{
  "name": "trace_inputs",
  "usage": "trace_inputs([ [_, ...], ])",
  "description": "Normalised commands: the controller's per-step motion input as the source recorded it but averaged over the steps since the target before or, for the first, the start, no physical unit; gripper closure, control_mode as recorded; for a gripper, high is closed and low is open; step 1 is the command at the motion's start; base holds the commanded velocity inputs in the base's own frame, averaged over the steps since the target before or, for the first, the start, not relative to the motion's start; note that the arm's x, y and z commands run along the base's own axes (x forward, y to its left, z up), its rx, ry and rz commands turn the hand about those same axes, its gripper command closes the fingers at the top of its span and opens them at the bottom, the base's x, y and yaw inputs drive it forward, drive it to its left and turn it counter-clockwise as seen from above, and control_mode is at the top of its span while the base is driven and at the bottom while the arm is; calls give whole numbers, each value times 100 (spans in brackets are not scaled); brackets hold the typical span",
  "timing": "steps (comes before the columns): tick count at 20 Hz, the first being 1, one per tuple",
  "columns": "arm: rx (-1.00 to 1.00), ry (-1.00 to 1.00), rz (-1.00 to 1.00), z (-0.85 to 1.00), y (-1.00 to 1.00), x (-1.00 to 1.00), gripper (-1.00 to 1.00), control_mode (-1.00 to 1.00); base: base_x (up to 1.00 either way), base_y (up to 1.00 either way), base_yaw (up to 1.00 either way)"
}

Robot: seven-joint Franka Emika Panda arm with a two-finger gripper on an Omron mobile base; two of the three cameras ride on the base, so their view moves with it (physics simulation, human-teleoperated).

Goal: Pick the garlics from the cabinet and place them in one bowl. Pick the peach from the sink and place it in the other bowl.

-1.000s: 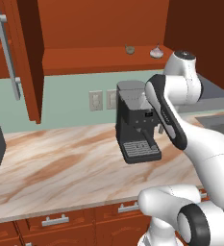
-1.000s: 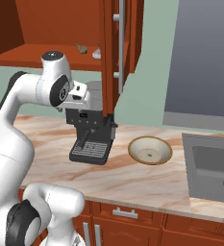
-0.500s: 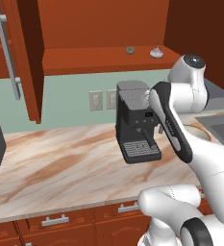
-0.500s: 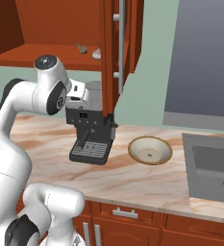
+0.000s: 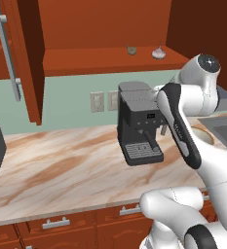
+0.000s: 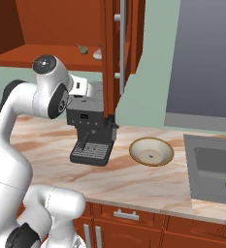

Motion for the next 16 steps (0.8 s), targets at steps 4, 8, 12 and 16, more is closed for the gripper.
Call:
trace_inputs([
  [4, 0, -7, 2, 39, -21, 0, -100, -100, 0, 0, 0],
  [8, 0, -10, 1, 30, -16, 0, -100, -100, 0, 0, 0],
  [12, 0, -9, 0, 27, -7, 0, -100, -100, 0, 0, 0],
  [16, 0, -4, 0, 12, 0, 9, -100, -100, 0, 0, 0],
])
